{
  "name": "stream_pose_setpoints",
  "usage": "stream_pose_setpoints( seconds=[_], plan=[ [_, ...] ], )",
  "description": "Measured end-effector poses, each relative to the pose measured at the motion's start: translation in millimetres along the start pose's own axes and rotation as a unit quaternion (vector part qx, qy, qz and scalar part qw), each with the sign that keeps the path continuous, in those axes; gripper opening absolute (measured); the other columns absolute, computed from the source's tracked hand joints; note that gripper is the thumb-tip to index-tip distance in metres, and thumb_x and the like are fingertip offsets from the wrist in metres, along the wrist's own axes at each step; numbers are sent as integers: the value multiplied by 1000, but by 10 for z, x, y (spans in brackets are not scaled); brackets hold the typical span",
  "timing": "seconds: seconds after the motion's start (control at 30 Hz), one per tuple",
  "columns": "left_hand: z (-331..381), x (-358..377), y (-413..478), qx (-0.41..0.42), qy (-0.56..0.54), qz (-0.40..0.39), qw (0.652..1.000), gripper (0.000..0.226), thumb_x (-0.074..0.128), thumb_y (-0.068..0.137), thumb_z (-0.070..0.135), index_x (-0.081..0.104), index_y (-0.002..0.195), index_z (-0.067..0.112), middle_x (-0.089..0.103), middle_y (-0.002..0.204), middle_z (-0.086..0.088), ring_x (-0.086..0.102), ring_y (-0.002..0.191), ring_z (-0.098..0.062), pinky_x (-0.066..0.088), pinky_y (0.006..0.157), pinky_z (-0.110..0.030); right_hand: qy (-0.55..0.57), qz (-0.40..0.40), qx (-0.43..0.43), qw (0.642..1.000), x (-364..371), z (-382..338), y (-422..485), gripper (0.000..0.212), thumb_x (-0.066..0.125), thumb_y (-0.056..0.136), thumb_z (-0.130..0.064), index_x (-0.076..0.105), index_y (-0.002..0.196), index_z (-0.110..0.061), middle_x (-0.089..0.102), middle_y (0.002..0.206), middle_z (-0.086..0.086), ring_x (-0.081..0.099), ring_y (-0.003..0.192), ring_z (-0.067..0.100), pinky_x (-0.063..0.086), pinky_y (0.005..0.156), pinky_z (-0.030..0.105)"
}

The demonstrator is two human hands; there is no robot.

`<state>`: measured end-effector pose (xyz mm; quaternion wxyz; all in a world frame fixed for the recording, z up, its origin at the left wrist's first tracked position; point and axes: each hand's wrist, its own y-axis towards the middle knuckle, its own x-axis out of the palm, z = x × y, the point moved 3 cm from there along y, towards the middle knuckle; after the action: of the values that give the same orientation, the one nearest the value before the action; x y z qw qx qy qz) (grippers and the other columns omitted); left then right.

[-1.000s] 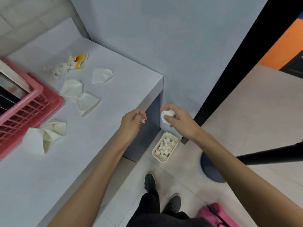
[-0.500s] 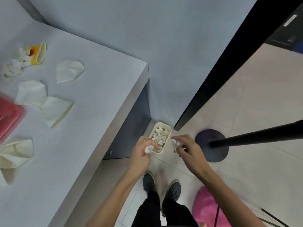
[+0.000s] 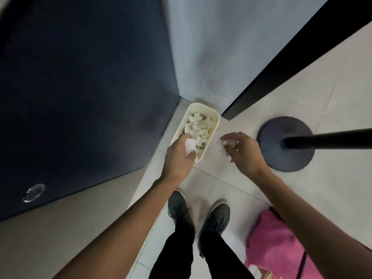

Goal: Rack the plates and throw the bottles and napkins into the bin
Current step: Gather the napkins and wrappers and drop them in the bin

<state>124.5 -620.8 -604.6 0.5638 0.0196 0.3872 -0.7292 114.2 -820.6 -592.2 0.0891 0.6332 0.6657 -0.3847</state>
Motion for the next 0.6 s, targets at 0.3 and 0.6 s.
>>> stream_pose_setpoints(
  seconds=[0.3, 0.6],
  plan=[
    [-1080, 726, 1122, 8, 240, -73, 968, 54, 61, 90, 21, 42, 140, 28, 50, 134, -4, 55, 116, -33, 50, 93, -44, -74, -26, -43, 996, 842, 704, 1187, 26, 58, 85, -2, 71, 105, -13, 70, 108, 9, 68, 91, 30, 51, 85, 30],
    [-951, 669, 960, -24, 121, -58, 991, 67, 59, 91, 23, 30, 152, 25, 32, 151, 2, 56, 119, -27, 46, 101, -43, -83, -146, 37, 985, 954, 547, 1449, 62, 63, 92, -24, 38, 149, -18, 49, 144, 11, 61, 113, 34, 49, 98, 38]
  ],
)
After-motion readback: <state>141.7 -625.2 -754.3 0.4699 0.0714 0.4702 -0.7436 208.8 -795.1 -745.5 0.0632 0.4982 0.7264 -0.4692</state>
